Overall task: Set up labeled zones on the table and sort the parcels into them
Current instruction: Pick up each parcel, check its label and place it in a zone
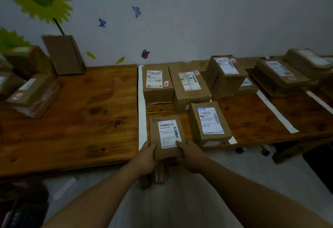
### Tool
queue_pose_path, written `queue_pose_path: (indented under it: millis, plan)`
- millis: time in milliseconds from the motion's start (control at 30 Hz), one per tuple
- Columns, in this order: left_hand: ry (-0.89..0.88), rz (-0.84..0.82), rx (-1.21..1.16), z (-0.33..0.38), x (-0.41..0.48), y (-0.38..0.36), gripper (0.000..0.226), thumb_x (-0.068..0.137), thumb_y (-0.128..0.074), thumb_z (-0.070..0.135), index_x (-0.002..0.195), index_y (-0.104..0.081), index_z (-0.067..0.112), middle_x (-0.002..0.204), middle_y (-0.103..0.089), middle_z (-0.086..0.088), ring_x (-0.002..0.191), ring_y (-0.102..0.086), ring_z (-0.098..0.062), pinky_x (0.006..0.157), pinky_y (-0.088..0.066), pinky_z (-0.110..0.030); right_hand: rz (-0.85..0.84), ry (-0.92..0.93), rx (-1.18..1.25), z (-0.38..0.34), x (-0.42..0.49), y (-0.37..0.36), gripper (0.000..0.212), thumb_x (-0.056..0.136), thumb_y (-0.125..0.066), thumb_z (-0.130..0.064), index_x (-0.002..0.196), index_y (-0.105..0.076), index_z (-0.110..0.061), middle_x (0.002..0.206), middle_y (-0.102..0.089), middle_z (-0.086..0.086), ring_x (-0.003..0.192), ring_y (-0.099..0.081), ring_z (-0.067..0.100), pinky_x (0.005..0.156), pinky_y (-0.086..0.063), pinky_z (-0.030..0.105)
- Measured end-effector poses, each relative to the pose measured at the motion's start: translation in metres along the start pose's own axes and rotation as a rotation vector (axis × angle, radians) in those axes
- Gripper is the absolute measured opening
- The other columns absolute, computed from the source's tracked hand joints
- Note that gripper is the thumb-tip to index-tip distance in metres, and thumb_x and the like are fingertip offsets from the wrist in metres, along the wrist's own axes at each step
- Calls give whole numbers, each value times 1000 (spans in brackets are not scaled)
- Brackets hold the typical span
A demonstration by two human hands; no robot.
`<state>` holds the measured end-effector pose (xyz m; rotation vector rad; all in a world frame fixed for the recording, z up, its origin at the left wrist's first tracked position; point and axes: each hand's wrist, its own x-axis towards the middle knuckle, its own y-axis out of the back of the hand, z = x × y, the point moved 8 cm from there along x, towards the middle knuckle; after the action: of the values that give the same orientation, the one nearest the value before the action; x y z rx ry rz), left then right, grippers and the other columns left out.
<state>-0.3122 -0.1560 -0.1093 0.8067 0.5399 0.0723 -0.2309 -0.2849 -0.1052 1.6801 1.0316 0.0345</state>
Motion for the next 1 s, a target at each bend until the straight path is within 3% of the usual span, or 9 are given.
queue_pose_path:
  millis: [133, 267, 367, 467, 667, 767, 900, 1000]
  plan:
    - [1, 55, 117, -5, 11, -1, 81, 89, -61, 25, 152, -9, 21, 158, -5, -1, 136, -35, -23, 108, -36, -28, -4, 35, -43, 5, 17, -11, 64, 100, -50, -31, 155, -18, -21, 160, -10, 11, 146, -18, 31, 119, -21, 41]
    - [-31, 143, 224, -6, 24, 6, 70, 88, -59, 23, 149, -23, 21, 152, -23, -4, 129, -40, -21, 106, -38, -28, 13, 48, 2, 3, 34, -9, 50, 101, -46, -25, 149, -33, -20, 156, -21, 13, 141, -26, 33, 116, -28, 42]
    - [0, 164, 342, -9, 36, 14, 66, 89, -58, 27, 147, -26, 20, 150, -24, -9, 133, -32, -25, 109, -32, -32, 32, 52, -131, 0, 45, -5, 62, 98, -52, -29, 153, -22, -24, 158, -13, 12, 145, -17, 33, 117, -26, 48]
    - [90, 136, 424, -15, 44, 24, 65, 92, -53, 31, 149, -21, 22, 157, -11, -10, 144, -12, -32, 115, -23, -41, -24, 4, -196, -4, 55, -5, 74, 95, -56, -28, 154, -12, -26, 160, -2, 15, 146, -7, 38, 116, -25, 54]
    - [201, 167, 346, -32, 18, 79, 74, 91, -51, 47, 151, -14, 28, 160, 2, -3, 146, 4, -27, 119, -11, -45, -66, -22, -246, -35, 54, 14, 76, 95, -52, -38, 154, -6, -31, 162, 8, 12, 147, 3, 39, 116, -16, 58]
    - [250, 171, 349, -61, -14, 125, 74, 91, -48, 52, 151, -11, 29, 160, 4, -4, 147, 5, -27, 119, -10, -43, -18, 16, -268, -80, 52, 35, 70, 95, -49, -41, 154, -13, -28, 162, 0, 12, 148, -3, 36, 117, -16, 54]
    - [335, 208, 281, -119, -65, 197, 77, 91, -47, 55, 152, -9, 28, 160, 7, -4, 146, 7, -29, 119, -10, -45, 16, 132, -289, -178, 53, 57, 63, 94, -49, -47, 149, -30, -21, 153, -26, 17, 140, -24, 38, 114, -26, 49]
    - [363, 308, 256, -165, -108, 256, 79, 89, -51, 55, 152, -12, 26, 160, 4, -7, 146, 3, -30, 119, -10, -44, 37, 232, -317, -264, 54, 65, 65, 98, -45, -50, 150, -28, -15, 154, -28, 18, 140, -28, 36, 114, -27, 41]
